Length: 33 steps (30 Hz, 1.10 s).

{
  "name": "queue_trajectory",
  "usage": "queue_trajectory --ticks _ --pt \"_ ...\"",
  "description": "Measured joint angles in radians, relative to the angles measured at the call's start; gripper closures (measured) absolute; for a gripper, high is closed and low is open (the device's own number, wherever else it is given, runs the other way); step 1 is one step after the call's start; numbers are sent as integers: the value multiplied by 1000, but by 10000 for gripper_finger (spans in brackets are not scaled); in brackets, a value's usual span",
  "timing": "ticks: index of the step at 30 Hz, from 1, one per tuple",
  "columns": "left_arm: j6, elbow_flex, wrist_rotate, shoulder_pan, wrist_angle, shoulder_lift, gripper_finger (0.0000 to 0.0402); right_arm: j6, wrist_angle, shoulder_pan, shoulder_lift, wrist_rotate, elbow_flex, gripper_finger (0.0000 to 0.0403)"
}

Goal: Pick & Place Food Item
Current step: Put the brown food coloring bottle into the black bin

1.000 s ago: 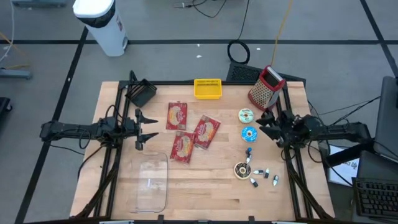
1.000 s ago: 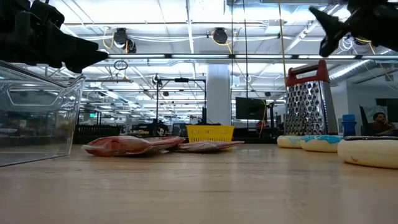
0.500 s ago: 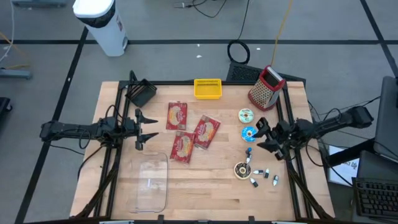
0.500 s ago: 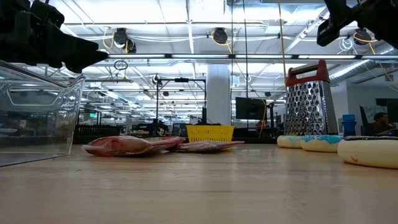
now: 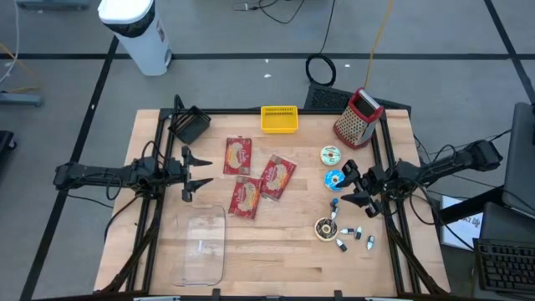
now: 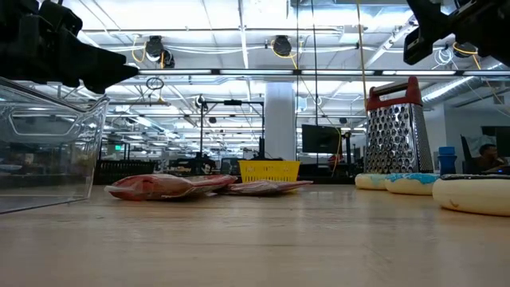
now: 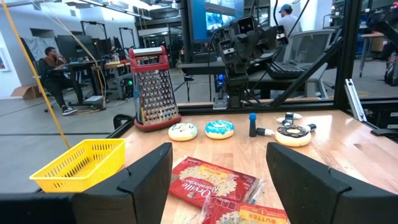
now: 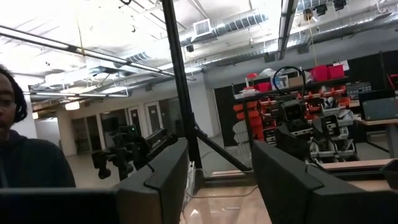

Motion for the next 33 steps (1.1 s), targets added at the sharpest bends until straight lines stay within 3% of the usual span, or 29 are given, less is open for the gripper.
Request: queue_trajectory --ticks 4,9,14,17,20,24,27,33 --pt "0 0 0 0 0 0 144 23 13 0 23 21 0 236" --pt "0 0 0 0 0 0 144 162 49 0 37 261 6 234" --pt "0 0 0 0 0 0 144 128 -122 65 93 239 139 200" --pt "0 0 0 0 0 0 144 61 -320 140 179 294 291 173" --pt "0 0 0 0 0 0 144 57 -673 213 271 383 456 157" --pt "0 0 0 0 0 0 144 248 -1173 283 381 444 649 156" --pt "0 0 0 0 0 0 144 493 -1442 315 439 360 718 165" --pt "0 0 0 0 0 0 144 1071 -1703 350 461 -64 736 183"
